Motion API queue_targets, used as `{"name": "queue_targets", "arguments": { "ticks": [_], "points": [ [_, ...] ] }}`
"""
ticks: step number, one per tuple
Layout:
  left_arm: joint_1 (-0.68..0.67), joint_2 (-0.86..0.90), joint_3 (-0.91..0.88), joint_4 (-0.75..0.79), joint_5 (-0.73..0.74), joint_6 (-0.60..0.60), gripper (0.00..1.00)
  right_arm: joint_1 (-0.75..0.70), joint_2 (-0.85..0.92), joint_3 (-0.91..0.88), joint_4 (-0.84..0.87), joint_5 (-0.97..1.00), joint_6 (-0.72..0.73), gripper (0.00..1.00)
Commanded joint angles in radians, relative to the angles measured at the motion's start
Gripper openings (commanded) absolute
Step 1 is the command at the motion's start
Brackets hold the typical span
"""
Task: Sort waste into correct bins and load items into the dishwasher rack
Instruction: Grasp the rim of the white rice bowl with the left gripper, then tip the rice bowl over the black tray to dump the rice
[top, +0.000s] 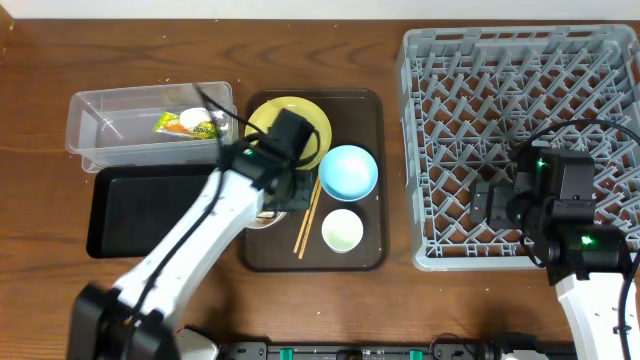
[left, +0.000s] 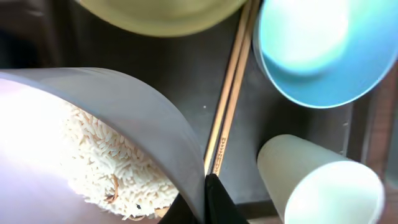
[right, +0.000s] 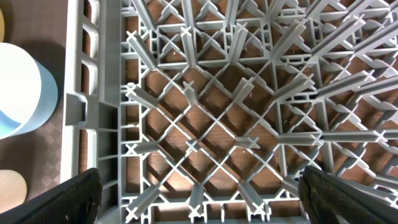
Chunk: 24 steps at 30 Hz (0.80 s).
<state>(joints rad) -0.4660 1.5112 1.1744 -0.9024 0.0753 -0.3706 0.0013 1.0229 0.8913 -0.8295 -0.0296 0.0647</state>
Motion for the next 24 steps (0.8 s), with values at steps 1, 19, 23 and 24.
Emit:
{"name": "queue_targets", "arguments": {
  "ticks": [1, 19, 23, 24],
  "points": [
    [0.069, -0.058, 0.002, -0.02, 0.0, -0.008, 0.06, -0.003, -0.003, 0.022, -0.001, -0.005, 0.009, 0.99],
    [0.698, 0.026, -0.021, -0.028, 0.718, 0.38, 0.06, -0.003, -0.003, 0.022, -0.001, -0.005, 0.009, 0.99],
    [0.798, 0.098, -0.035, -0.029, 0.938, 0.441, 0.06, -0.003, -0.003, 0.022, -0.002, -0.005, 0.009, 0.99],
    [0.821, 0.118, -0.04, -0.029, 1.006, 0.461, 0.06, -0.003, -0.003, 0.022, -0.002, -0.005, 0.009, 0.99]
  ]
}}
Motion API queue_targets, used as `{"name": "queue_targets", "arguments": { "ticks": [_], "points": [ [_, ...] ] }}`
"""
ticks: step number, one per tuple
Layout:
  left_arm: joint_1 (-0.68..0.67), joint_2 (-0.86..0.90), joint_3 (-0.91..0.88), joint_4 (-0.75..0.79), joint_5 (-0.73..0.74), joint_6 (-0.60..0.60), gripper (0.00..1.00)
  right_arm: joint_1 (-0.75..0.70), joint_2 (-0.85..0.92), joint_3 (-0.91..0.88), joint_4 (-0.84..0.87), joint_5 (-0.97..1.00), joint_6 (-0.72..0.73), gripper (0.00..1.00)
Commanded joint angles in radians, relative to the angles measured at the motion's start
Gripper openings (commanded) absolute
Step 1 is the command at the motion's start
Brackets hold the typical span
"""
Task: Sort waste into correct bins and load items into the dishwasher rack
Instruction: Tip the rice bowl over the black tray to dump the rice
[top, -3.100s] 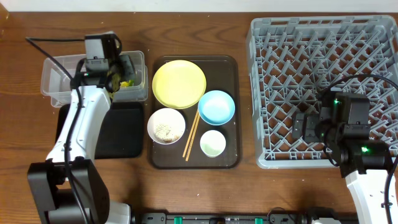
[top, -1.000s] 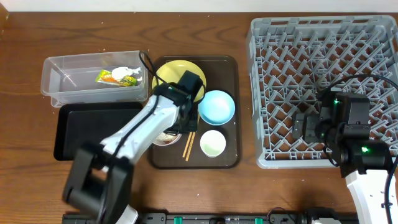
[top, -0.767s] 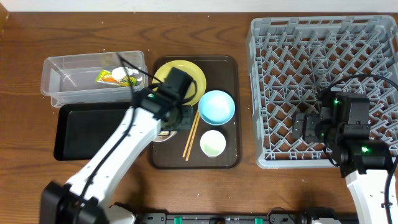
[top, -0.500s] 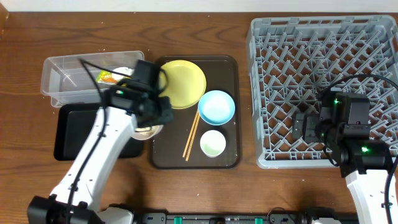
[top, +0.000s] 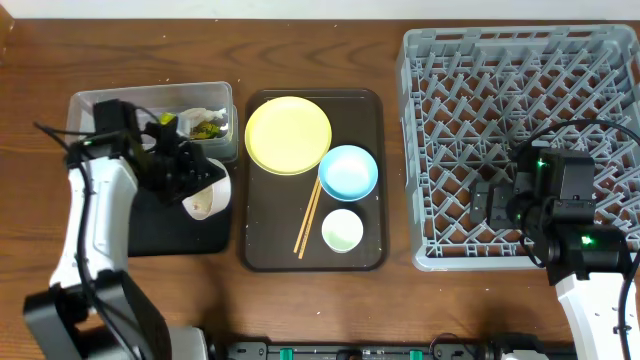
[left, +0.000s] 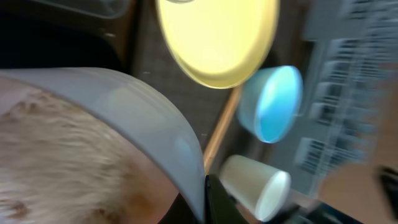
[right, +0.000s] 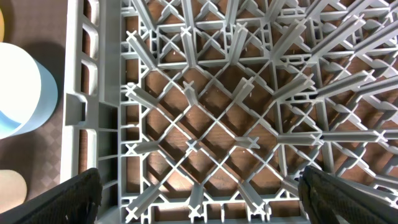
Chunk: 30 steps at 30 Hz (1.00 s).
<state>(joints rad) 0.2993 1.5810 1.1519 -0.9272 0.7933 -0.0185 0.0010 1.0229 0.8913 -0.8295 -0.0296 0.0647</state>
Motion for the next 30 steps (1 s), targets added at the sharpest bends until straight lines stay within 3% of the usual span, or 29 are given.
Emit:
{"name": "queue_targets", "arguments": {
  "ticks": [1, 4, 11, 19, 30],
  "points": [
    [0.077, 0.069, -0.022, -0.008, 0.352, 0.134, 0.06, -0.002, -0.003, 0.022, -0.002, -0.005, 0.009, 0.99],
    [0.129, 0.129, -0.031, -0.008, 0.478, 0.157, 0.06, -0.002, -0.003, 0.022, -0.002, -0.005, 0.009, 0.99],
    [0.223, 0.24, -0.032, -0.007, 0.571, 0.157, 0.06, -0.002, -0.003, 0.022, -0.002, -0.005, 0.009, 0.99],
    [0.316, 0.261, -0.032, -0.008, 0.773, 0.151, 0.06, -0.002, -0.003, 0.022, -0.002, -0.005, 0.009, 0.99],
    [0.396, 0.261, -0.032, -0.053, 0.78, 0.039, 0.06, -0.002, -0.003, 0.022, -0.005, -0.005, 0.009, 0.99]
  ]
}}
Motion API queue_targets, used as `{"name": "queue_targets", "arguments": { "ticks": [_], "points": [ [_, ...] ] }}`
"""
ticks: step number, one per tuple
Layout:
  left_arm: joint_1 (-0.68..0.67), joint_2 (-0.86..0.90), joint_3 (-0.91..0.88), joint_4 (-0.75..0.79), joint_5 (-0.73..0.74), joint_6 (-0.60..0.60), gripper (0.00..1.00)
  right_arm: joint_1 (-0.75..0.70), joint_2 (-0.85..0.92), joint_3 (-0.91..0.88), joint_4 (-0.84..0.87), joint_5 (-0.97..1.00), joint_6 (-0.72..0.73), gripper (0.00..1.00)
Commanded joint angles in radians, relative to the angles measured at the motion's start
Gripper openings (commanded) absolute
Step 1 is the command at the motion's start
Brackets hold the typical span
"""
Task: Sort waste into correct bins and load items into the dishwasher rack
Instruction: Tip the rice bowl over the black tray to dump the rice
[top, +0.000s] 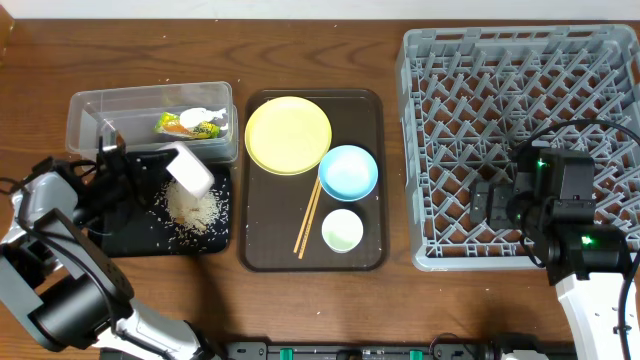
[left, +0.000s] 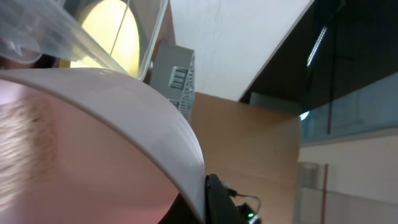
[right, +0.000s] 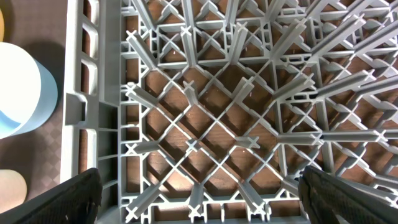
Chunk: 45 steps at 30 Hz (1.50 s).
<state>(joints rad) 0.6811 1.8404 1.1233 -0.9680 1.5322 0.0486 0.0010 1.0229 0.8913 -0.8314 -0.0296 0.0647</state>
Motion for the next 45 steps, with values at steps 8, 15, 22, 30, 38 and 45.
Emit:
{"name": "queue_targets", "arguments": {
  "ticks": [8, 15, 22, 30, 38, 45],
  "points": [
    [0.025, 0.002, -0.003, -0.002, 0.037, -0.024, 0.06, -0.002, -0.003, 0.022, -0.003, -0.005, 0.009, 0.99],
    [0.025, 0.002, -0.003, 0.054, -0.183, -0.1, 0.06, -0.002, -0.003, 0.022, -0.003, -0.005, 0.009, 0.99],
    [0.025, -0.002, 0.0, 0.058, 0.006, 0.063, 0.06, -0.002, -0.003, 0.022, -0.003, -0.005, 0.009, 0.99],
    [0.025, 0.0, 0.0, 0.059, 0.041, 0.061, 0.06, -0.002, -0.003, 0.022, -0.003, -0.005, 0.009, 0.99],
    [0.026, -0.004, 0.0, 0.074, 0.04, 0.072, 0.06, -0.002, -0.003, 0.022, -0.006, -0.005, 0.01, 0.99],
    [0.029, -0.006, 0.0, 0.064, -0.012, 0.037, 0.06, -0.002, -0.003, 0.022, -0.007, -0.005, 0.009, 0.99]
  ]
}}
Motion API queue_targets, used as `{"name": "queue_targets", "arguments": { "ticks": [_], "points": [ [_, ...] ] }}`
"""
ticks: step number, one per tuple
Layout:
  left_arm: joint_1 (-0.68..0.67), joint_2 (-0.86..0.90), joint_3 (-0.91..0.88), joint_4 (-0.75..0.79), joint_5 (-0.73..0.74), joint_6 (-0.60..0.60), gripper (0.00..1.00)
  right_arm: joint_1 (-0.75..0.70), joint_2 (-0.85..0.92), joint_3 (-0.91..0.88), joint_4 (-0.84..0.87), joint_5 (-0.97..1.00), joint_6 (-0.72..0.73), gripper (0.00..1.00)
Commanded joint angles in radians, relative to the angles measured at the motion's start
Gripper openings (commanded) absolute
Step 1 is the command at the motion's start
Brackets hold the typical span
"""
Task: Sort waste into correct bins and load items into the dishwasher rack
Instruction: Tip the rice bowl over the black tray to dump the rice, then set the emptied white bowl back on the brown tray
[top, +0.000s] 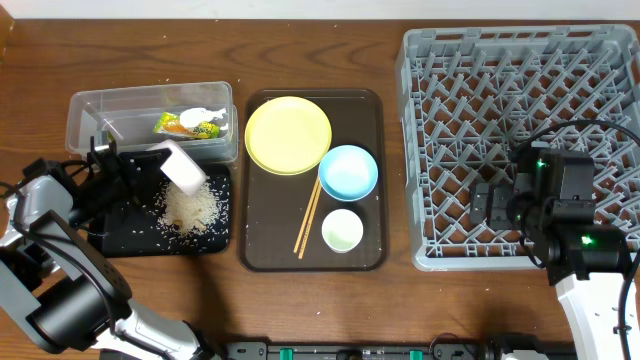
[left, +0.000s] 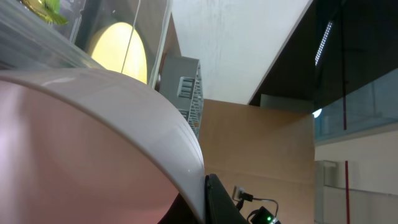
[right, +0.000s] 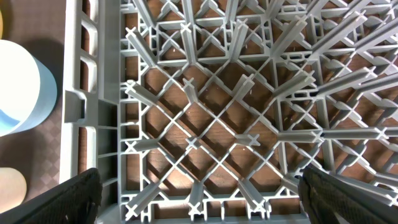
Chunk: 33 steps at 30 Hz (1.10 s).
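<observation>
My left gripper (top: 158, 170) is shut on the rim of a white bowl (top: 182, 165), held tipped on its side over the black tray (top: 120, 240). A pile of rice (top: 190, 208) lies on that tray below the bowl. The left wrist view shows the bowl's wall (left: 93, 137) with one black finger (left: 219, 200) against it. My right gripper (right: 199, 199) hangs open over the front left corner of the grey dishwasher rack (top: 520, 140), with nothing between its fingers.
The brown tray (top: 370, 255) holds a yellow plate (top: 288, 134), a blue bowl (top: 348, 171), a pale cup (top: 342, 231) and chopsticks (top: 307, 218). A clear bin (top: 100, 125) with wrappers (top: 190, 123) stands behind the black tray.
The tipped bowl in my left gripper has shifted slightly to the left over the black tray. The rice pile lies where it was. The right arm has not moved.
My left gripper was shut on the bowl of rice on the brown tray. Then it held the bowl, rice inside, over the black tray's right side. Later the bowl was tipped and the rice lay on the black tray, as now.
</observation>
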<state>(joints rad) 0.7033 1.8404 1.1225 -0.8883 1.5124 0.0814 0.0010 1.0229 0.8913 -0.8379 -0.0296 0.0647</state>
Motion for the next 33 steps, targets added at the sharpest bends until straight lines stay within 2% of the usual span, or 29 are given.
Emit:
{"name": "queue_targets", "arguments": {
  "ticks": [1, 8, 13, 21, 27, 29, 33],
  "points": [
    [0.007, -0.007, 0.001, -0.026, 0.006, 0.005, 0.06, -0.002, -0.003, 0.022, -0.001, -0.005, 0.009, 0.99],
    [-0.039, -0.051, 0.001, -0.08, -0.012, 0.05, 0.06, -0.002, -0.003, 0.022, 0.0, -0.005, 0.009, 0.99],
    [-0.142, -0.165, 0.001, -0.114, -0.207, 0.049, 0.06, -0.002, -0.003, 0.022, 0.0, -0.005, 0.009, 0.99],
    [-0.472, -0.317, 0.001, -0.092, -0.625, 0.005, 0.06, -0.002, -0.003, 0.022, 0.008, -0.005, 0.009, 0.99],
    [-0.743, -0.306, 0.001, -0.013, -0.895, -0.078, 0.06, -0.002, -0.003, 0.022, 0.007, -0.005, 0.01, 0.99],
    [-0.859, -0.286, 0.001, 0.037, -1.016, -0.145, 0.06, -0.002, -0.003, 0.022, 0.007, -0.005, 0.01, 0.99],
    [-0.98, -0.248, 0.0, 0.085, -1.099, -0.196, 0.07, -0.002, -0.003, 0.022, 0.006, -0.005, 0.009, 0.99]
  ]
}}
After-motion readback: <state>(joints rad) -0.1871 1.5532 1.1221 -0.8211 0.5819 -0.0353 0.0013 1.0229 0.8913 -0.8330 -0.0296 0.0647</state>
